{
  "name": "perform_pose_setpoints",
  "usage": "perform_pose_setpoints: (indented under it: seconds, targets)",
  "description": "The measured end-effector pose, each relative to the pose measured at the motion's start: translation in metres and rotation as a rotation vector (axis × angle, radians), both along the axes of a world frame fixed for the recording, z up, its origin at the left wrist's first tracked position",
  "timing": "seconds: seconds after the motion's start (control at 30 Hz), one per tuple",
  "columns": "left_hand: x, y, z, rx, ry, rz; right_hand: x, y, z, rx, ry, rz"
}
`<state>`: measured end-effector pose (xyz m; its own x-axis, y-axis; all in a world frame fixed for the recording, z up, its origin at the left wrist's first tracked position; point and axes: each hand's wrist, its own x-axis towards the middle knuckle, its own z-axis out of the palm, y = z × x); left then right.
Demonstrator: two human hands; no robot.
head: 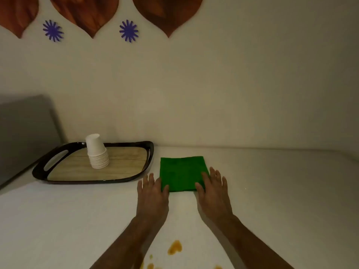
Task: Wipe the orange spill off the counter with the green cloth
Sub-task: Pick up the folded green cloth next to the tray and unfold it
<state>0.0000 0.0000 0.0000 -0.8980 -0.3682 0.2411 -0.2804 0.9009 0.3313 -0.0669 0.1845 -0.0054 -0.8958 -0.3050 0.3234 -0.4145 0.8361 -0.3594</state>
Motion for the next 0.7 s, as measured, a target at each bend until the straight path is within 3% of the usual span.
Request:
perform_pose_setpoints:
  seconds: [0.33, 0.6, 0.7]
  targets:
    - [-0.039, 0.005, -0.009, 0.149, 0.101, 0.149, -0.043, -0.015, -0.028, 0.088, -0.094, -0.127]
    - [-0.050, 0.007, 0.003, 0.328, 0.023, 0.157, -0.047, -0.020, -0.025, 0.008, -0.088, -0.201]
    - [-0.044, 0.009, 0.005, 0.436, 0.108, 0.103, -0.045, -0.022, -0.024, -0.049, -0.033, -0.156]
